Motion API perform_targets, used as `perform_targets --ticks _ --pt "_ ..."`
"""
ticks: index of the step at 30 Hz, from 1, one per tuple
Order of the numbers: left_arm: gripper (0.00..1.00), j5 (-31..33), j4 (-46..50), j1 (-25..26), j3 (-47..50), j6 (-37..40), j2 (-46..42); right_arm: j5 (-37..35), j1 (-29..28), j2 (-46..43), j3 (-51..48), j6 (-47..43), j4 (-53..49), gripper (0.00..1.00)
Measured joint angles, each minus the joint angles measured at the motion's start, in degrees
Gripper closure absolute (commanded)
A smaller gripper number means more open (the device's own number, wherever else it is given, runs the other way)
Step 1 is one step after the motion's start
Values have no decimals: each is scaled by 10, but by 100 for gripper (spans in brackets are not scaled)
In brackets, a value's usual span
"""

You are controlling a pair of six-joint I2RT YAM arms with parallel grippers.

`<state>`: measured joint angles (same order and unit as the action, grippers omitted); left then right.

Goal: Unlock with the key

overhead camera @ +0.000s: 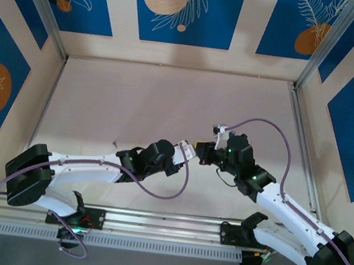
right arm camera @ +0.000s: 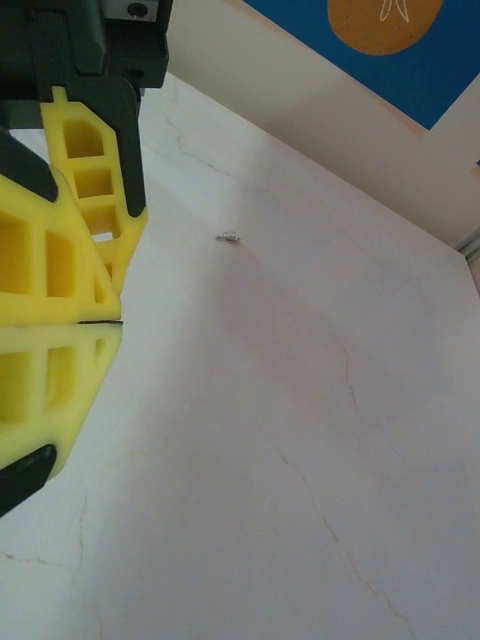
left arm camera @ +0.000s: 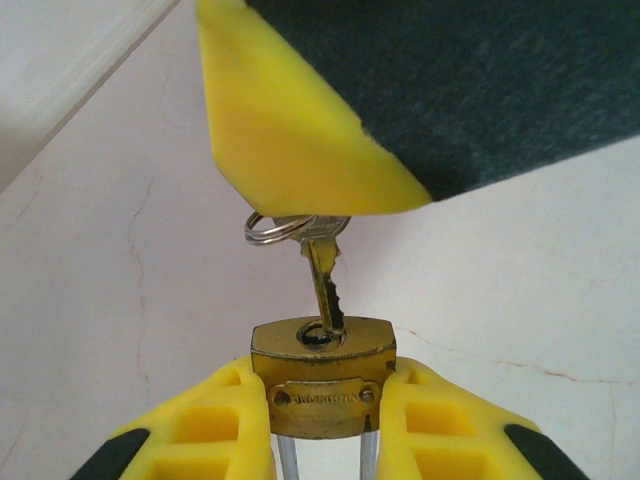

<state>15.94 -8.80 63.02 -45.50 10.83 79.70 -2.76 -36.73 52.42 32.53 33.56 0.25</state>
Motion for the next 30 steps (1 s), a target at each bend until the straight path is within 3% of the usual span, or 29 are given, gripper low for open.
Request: perform_targets --ticks 30 --pt "100 0 0 -7 1 -31 0 2 -11 14 -23 18 67 100"
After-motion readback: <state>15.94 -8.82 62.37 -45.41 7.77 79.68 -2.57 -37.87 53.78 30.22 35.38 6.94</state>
